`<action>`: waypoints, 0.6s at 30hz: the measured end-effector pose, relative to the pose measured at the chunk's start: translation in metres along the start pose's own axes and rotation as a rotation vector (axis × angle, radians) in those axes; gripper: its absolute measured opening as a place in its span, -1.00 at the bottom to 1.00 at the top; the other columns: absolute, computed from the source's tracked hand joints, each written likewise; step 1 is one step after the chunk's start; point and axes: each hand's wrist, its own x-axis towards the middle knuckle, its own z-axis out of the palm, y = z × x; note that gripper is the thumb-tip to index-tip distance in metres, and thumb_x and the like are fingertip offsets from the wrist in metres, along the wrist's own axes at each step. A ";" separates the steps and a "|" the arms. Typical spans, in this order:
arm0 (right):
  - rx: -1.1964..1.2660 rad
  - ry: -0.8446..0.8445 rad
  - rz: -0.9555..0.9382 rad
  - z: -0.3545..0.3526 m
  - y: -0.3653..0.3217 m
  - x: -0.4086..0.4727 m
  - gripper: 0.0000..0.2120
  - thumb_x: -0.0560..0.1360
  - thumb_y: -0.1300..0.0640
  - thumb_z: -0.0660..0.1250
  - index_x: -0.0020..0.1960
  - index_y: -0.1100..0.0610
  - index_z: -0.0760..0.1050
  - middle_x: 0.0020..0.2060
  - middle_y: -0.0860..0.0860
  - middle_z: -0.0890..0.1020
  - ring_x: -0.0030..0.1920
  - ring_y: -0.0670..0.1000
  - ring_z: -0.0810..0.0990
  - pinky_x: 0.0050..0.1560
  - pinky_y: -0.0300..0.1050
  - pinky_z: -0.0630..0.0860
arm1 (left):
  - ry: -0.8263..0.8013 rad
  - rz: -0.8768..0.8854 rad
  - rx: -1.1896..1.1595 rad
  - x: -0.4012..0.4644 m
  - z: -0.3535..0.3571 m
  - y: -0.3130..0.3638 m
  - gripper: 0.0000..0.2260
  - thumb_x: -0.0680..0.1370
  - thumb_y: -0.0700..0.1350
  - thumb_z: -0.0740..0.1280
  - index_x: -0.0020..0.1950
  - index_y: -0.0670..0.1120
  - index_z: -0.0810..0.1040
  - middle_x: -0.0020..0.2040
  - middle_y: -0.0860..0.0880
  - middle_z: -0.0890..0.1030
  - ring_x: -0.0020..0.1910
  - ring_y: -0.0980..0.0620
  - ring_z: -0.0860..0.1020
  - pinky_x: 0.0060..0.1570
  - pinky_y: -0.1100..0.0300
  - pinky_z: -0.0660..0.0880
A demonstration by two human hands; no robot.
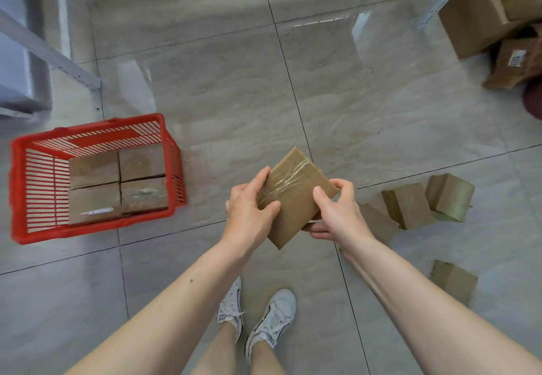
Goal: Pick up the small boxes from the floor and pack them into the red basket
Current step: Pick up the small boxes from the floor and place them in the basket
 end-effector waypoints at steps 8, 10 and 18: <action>-0.095 -0.104 -0.038 0.084 -0.023 -0.032 -0.71 0.60 -0.03 0.18 0.28 -0.05 0.21 0.05 0.11 0.62 -0.29 0.13 0.75 -0.02 0.08 0.67 | 0.167 -0.045 -0.078 -0.022 -0.086 -0.044 -0.32 0.48 -0.14 0.39 0.54 0.07 0.21 0.39 0.00 0.40 0.41 -0.05 0.34 0.40 -0.09 0.33; -0.115 -0.116 -0.052 0.113 -0.026 -0.043 -0.72 0.60 -0.03 0.18 0.27 -0.05 0.22 0.11 0.10 0.59 -0.31 0.13 0.74 -0.08 0.04 0.68 | 0.198 -0.045 -0.082 -0.027 -0.111 -0.059 -0.39 0.45 -0.12 0.38 0.48 0.06 0.29 0.35 0.00 0.44 0.37 -0.06 0.38 0.36 -0.10 0.38; -0.126 -0.183 -0.063 0.241 -0.030 -0.087 -0.72 0.61 -0.03 0.18 0.29 -0.04 0.22 0.15 0.12 0.58 -0.28 0.12 0.75 -0.06 0.06 0.67 | 0.299 -0.049 -0.015 -0.047 -0.228 -0.124 -0.47 0.47 -0.12 0.39 0.42 0.09 0.39 0.38 -0.04 0.37 0.38 -0.07 0.30 0.38 -0.04 0.33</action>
